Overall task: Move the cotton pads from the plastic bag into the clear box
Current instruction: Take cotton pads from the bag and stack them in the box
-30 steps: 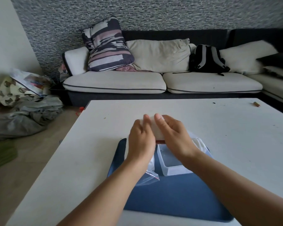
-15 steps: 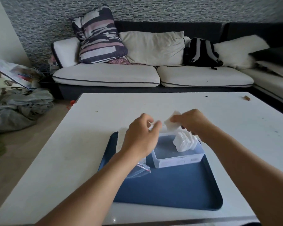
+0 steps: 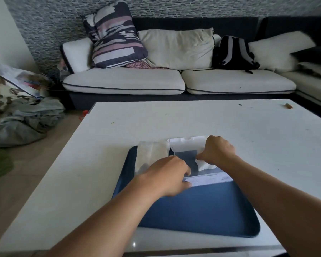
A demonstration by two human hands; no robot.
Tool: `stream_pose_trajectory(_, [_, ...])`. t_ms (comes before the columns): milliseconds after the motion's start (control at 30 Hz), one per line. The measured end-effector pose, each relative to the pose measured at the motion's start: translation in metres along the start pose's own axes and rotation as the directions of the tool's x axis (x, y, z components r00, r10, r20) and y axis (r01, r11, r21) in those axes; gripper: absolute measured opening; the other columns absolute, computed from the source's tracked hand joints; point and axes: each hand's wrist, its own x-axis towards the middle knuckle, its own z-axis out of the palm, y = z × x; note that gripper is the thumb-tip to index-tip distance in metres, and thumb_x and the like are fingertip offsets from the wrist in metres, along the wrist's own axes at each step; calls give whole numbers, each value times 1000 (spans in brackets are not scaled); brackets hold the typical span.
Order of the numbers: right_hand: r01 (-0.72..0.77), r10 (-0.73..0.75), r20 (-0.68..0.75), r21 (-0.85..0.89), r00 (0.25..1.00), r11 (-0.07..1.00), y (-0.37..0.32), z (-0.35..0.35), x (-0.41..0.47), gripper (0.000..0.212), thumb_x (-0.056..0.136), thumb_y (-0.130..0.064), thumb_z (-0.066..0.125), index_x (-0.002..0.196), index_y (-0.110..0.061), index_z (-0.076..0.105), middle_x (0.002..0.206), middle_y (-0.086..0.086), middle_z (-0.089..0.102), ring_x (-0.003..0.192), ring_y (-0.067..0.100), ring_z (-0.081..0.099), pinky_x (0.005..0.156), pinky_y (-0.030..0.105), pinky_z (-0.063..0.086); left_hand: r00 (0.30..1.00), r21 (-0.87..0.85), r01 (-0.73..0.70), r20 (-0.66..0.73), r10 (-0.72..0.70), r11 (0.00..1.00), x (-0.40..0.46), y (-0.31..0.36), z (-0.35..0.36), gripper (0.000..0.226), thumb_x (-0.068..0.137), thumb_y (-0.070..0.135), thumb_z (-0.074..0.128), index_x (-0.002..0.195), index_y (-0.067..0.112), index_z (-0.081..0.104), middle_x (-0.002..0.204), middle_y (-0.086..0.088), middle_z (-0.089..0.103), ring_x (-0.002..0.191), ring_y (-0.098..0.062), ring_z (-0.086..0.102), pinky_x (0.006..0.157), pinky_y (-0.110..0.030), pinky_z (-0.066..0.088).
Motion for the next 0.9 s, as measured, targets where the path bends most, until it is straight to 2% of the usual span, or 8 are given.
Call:
stream_pose_trajectory(133, [11,-17,-81,-72,997,997,3,10,1,49,75,-44,78,108,-13,62,79,-1,58,72,24,59,61,28,44,999,25,10,44,-11,1000,2,-1,4,32,97,39,59,119,17,69,120,-1,69,113,-23,61,80,-34,51])
stream_pose_trajectory(267, [-5,6,-42,10,999,1000,-1,-5,-1,76,64,-74,76,102,-14,49,85,-1,56,78,25,58,65,31,44,999,20,8,46,-9,1000,2,0,4,32,97,39,59,116,16,68,120,-3,68,113,-25,62,82,-36,52])
stream_pose_trajectory(367, [91,-72,-117,166,990,982,-11,-28,-7,55,80,-66,65,85,-11,58,79,1,64,75,28,63,62,32,47,997,-24,35,65,-34,999,2,-2,4,30,96,41,58,111,15,64,116,-2,67,108,-25,62,66,-31,41])
stream_pose_trajectory(467, [43,-147,206,437,967,899,-22,-31,-13,28,88,-23,58,74,0,65,75,8,74,66,29,67,63,32,54,997,-38,44,70,-41,998,1,-3,3,24,96,43,58,101,19,57,105,5,59,95,-21,55,67,-31,38])
stream_pose_trajectory(567, [-15,-143,501,297,854,955,-14,-13,-19,17,87,-20,56,80,-8,67,84,9,76,69,23,71,66,27,55,991,-30,61,118,-57,998,-3,0,-1,33,97,42,57,122,22,64,125,4,63,114,-22,60,75,-31,41])
stream_pose_trajectory(767, [190,-273,330,262,904,946,-4,-14,-15,18,86,-20,59,91,-9,73,85,5,67,81,21,63,82,39,58,993,-133,-6,-117,-9,991,-17,-16,-19,54,78,43,80,126,29,60,124,10,59,106,-13,57,90,-31,49])
stream_pose_trajectory(833, [258,-333,170,353,928,899,-12,-26,-22,13,86,-22,60,82,-29,71,79,-6,66,74,17,63,74,33,56,971,-31,146,-185,-150,989,-31,-35,-29,69,64,54,84,120,29,52,118,11,53,105,-16,56,87,-35,49])
stream_pose_trajectory(900, [327,-428,97,502,899,801,-26,-40,-41,14,87,-16,64,86,-25,74,76,-5,71,64,10,64,67,24,56,930,90,363,-91,-355,927,-47,-52,-32,89,53,65,85,122,25,46,120,9,53,107,-21,59,82,-35,49])
